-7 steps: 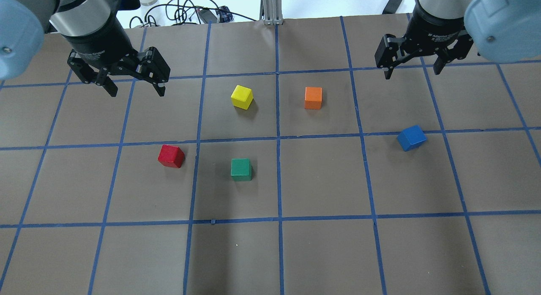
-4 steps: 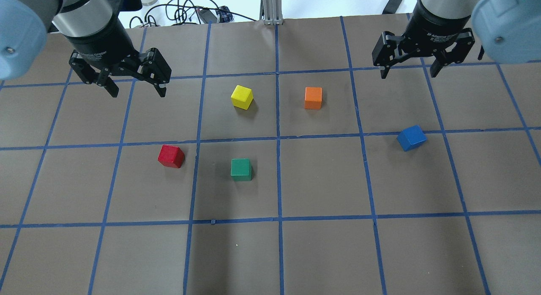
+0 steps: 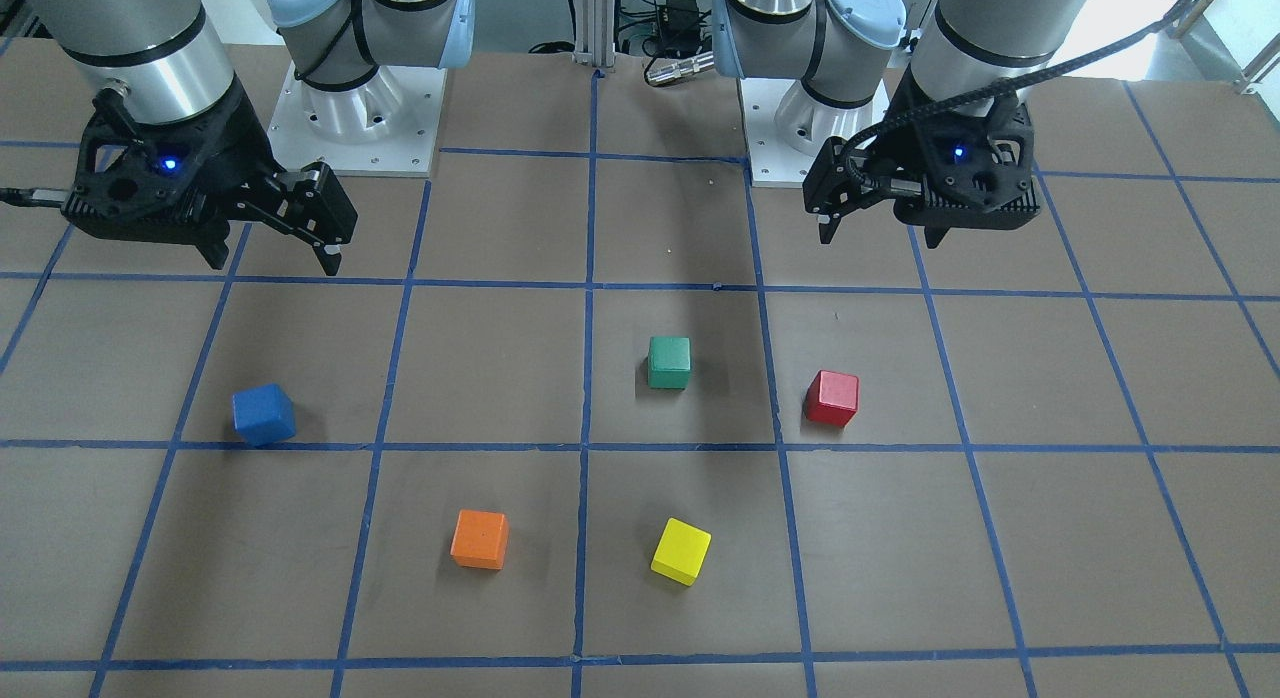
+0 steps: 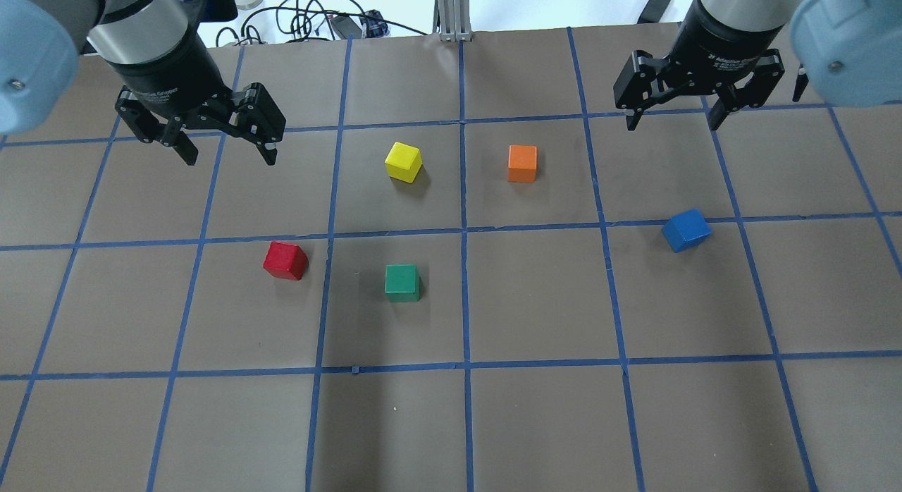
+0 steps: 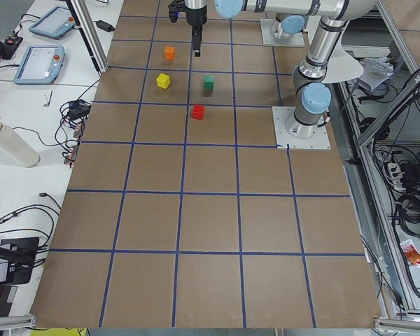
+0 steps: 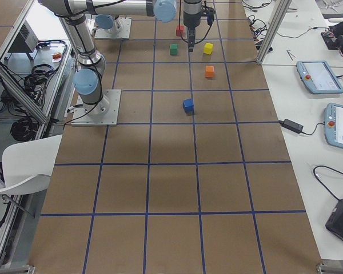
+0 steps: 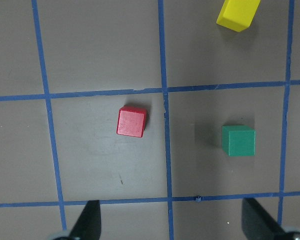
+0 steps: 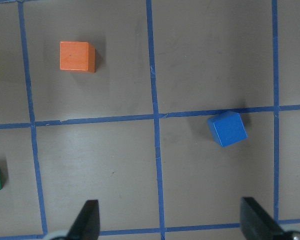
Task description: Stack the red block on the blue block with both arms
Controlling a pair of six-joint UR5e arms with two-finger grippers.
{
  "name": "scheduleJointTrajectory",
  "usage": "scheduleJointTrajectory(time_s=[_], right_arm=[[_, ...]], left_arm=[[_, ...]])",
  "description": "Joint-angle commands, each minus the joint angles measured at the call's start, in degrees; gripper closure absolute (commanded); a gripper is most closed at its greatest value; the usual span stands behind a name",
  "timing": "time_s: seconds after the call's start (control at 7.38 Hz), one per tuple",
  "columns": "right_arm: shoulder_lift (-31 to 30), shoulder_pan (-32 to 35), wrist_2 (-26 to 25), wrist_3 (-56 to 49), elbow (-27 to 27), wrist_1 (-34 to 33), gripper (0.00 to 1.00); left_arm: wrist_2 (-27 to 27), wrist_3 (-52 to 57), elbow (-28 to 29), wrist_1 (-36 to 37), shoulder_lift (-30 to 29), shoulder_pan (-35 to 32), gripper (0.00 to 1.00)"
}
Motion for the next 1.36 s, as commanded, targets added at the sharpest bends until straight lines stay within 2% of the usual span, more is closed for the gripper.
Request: scheduleJointTrajectory(time_s=[0.0,0.14,0.27,0.41,0.68,0.95,1.22], right_arm=[[-0.1,-0.1,0.1,0.1,0.0,0.0,0.0],[-0.1,-0.1,-0.1,0.1,0.0,0.0,0.0],[-0.1,-0.1,-0.1,0.1,0.0,0.0,0.0],[-0.1,-0.1,-0.1,0.1,0.0,0.0,0.0],[0.0,-0.1,-0.7,0.1,0.1,0.1,0.0],[0.0,-0.1,-1.1,0.1,0.1,0.0,0.0],[0.0,-0.1,-1.1,0.1,0.1,0.0,0.0]], left_arm=[[-0.2,1.5,-1.8,0.4,-0.7,0.3,0.0],[-0.1,6.3,-4.6,1.5,-1.3,0.5,0.0],[0.4,8.0,-8.6,9.7,-2.3,0.7,0.0],[3.0,11.2,-12.4,14.3,-3.6,2.1,0.0],[3.0,17.9,-19.8,23.6,-5.7,5.8,0.0],[2.7,18.1,-27.3,36.6,-9.3,6.2,0.0],[2.6,18.1,-30.6,42.9,-12.9,6.2,0.0]])
